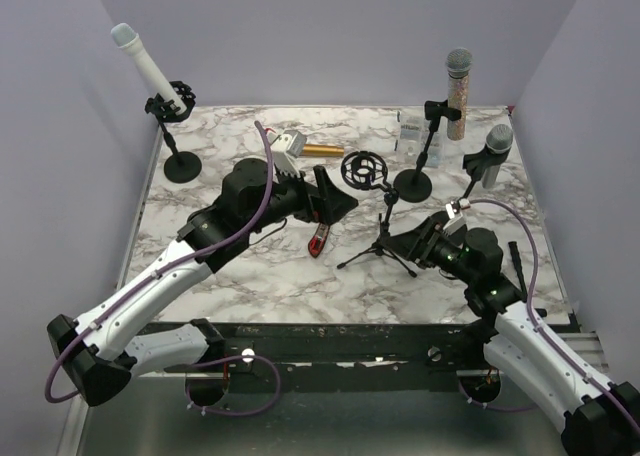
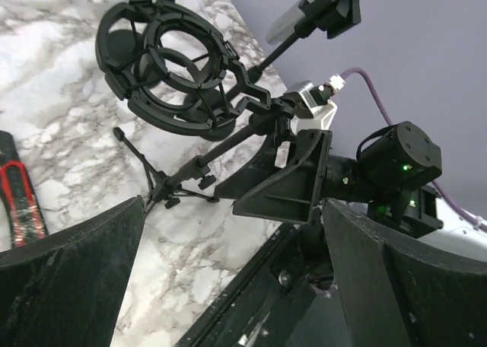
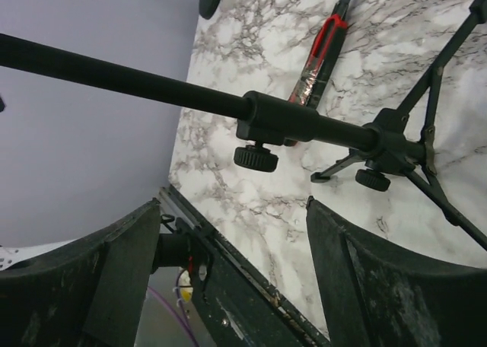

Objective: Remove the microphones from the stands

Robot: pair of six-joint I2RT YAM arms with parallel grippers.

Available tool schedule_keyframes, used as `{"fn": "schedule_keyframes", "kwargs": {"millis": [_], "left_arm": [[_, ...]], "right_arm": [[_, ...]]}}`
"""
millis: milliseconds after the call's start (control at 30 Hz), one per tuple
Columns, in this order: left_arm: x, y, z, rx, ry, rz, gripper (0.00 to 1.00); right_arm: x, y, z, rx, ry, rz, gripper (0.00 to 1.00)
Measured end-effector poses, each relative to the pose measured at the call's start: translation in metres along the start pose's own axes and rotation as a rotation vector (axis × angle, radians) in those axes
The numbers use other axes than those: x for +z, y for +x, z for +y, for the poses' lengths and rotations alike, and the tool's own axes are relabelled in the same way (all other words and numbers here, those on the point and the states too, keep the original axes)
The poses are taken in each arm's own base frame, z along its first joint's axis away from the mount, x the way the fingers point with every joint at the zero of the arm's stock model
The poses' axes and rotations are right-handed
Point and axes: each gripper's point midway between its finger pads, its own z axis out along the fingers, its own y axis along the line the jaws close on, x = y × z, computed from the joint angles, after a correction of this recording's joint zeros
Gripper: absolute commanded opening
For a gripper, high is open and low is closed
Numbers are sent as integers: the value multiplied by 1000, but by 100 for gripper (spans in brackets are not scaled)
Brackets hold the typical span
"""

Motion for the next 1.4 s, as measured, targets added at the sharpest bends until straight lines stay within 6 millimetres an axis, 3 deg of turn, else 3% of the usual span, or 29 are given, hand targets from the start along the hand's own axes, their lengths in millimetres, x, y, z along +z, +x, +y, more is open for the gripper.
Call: {"fn": "schedule_keyframes", "kwargs": {"millis": [100,133,267,367,633,1033,1167,1267,1400], "left_arm": [[9,5,6,-65,15,24,94],[11,8,4,-78,31,31,92],[15,18,-4,-138,101,47,84],[19,23,-7,-173,133,56,82],[25,33,-15,-183,161,83,82],[21,41,-23,-110,149,78,89],[16,41,-23,-79,136,68,90],[13,40,-22,-67,125,61,90],[9,36,-20,-53,110,42,90]], "right_arm": [[1,1,5,30,-30,4,55],[2,2,6,45,-41,8,53],[8,8,9,114,-95,31,51],[15,14,0,157,-77,61,48],[21,7,6,160,-113,38,44],[26,-3,-8,140,-48,-24,41],[29,-4,-12,132,-32,-25,30],[31,-6,-10,114,-35,-28,14],[31,-7,-12,85,-24,-29,2]]}}
